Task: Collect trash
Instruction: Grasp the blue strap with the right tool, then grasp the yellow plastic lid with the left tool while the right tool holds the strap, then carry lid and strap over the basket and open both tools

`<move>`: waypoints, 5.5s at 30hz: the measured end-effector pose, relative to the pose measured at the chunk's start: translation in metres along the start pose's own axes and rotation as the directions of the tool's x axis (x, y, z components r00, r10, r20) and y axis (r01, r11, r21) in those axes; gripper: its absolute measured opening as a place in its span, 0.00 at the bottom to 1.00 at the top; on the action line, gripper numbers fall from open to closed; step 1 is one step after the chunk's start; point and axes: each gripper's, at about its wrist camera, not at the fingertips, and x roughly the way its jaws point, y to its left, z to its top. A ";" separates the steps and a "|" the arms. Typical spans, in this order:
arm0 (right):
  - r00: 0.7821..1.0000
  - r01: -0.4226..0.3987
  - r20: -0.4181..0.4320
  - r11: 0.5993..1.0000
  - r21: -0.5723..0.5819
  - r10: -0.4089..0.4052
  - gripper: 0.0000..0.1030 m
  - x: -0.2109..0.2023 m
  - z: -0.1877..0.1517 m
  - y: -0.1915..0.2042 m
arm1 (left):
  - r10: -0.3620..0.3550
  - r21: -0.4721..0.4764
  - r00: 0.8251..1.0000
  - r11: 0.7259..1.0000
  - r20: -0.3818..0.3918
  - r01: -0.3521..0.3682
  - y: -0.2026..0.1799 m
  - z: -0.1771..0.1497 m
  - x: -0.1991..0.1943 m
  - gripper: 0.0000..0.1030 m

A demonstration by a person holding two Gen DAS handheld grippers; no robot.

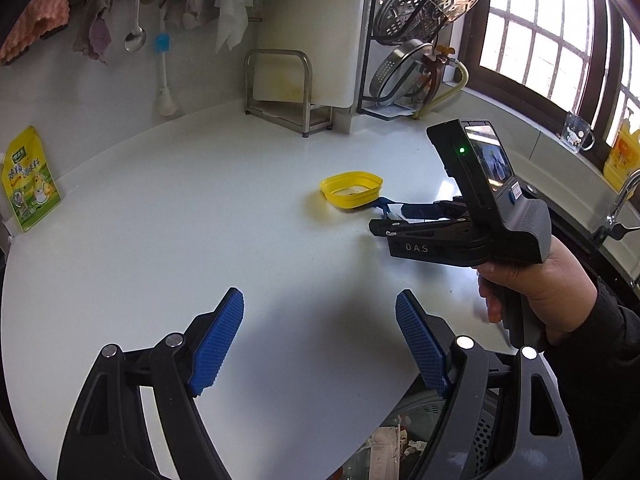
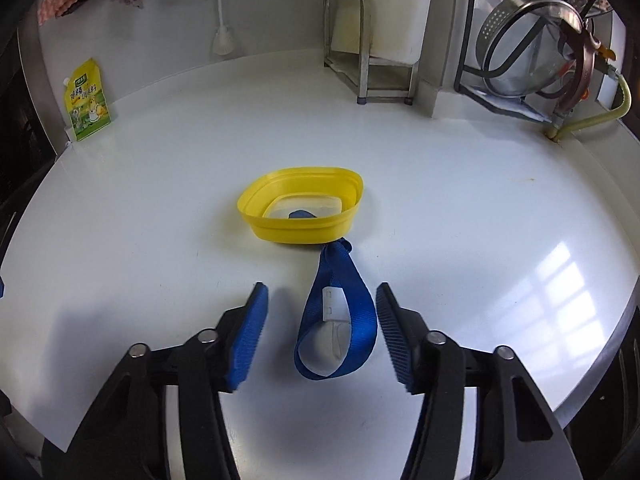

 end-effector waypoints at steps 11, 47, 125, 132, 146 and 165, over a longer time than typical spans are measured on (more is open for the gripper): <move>0.950 -0.308 0.021 0.945 -0.112 0.312 0.17 -0.037 -0.024 0.030 | -0.009 -0.024 1.000 1.000 0.016 0.009 -0.002 0.006 0.001 0.74; 0.926 -0.291 0.263 0.956 0.035 0.272 0.17 -0.097 -0.032 -0.043 | 0.050 0.057 0.988 0.997 -0.149 -0.042 -0.023 0.058 0.146 0.73; 0.938 -0.272 0.207 0.960 -0.062 0.279 0.17 -0.143 -0.072 0.038 | 0.044 -0.007 0.999 0.999 -0.028 -0.044 0.018 -0.004 -0.006 0.72; 0.943 -0.253 0.204 0.965 -0.067 0.262 0.17 -0.174 -0.113 0.053 | -0.006 -0.015 1.000 1.000 -0.021 0.006 0.011 -0.029 -0.040 0.72; 0.956 -0.243 0.153 0.967 -0.073 0.251 0.17 -0.210 -0.211 0.083 | -0.087 0.052 0.995 0.995 -0.056 0.090 -0.030 -0.086 -0.081 0.72; 0.984 -0.178 -0.005 0.979 -0.095 0.178 0.17 -0.167 -0.274 0.109 | -0.113 0.088 0.963 0.987 -0.244 0.138 -0.057 -0.156 -0.038 0.72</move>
